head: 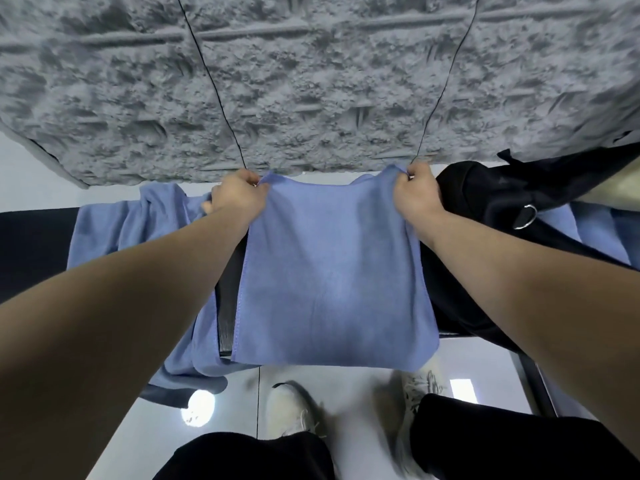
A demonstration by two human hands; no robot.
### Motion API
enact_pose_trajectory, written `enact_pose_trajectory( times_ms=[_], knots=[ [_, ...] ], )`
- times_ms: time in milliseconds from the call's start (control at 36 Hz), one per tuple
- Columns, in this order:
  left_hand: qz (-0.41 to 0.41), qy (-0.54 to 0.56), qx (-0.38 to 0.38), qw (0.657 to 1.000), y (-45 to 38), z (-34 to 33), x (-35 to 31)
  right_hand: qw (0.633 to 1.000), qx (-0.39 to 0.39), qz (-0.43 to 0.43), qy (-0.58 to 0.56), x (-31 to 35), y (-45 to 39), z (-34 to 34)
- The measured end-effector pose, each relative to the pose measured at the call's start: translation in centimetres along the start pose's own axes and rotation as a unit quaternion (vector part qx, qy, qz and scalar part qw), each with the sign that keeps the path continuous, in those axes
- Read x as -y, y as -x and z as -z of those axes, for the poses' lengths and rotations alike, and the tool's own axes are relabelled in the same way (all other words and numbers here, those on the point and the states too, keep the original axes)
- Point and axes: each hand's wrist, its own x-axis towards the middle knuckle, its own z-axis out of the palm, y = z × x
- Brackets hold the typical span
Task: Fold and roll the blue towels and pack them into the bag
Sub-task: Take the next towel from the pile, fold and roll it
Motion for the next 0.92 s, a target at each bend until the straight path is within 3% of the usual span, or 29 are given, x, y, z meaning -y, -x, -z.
enact_pose_trajectory(
  times_ms=[222, 472, 583, 667, 806, 917],
  knots=[
    [-0.012, -0.106, 0.022, 0.994, -0.2, 0.0, -0.3, 0.990, 0.092, 0.014, 0.110, 0.8, 0.1, -0.9],
    [-0.024, -0.159, 0.063, 0.985, -1.0, 0.7, -1.0, 0.996, 0.092, -0.019, -0.007, 0.4, 0.1, -1.1],
    [-0.051, -0.109, 0.043, 0.992, -0.5, 0.9, -1.0, 0.996, 0.070, 0.001, -0.048, 0.6, 1.0, -0.9],
    [-0.131, -0.079, -0.005, 0.988, 0.1, 0.7, -0.9, 0.995, 0.052, 0.036, -0.081, 0.7, 2.2, -0.6],
    [-0.167, 0.175, -0.041, 0.969, 3.3, 0.1, -2.3, 0.987, 0.070, 0.103, -0.105, 0.8, 4.4, -0.3],
    [-0.144, 0.280, -0.082, 0.946, 6.7, -0.5, -3.2, 0.980, 0.072, 0.137, -0.122, 1.3, 6.4, -0.2]
  ],
)
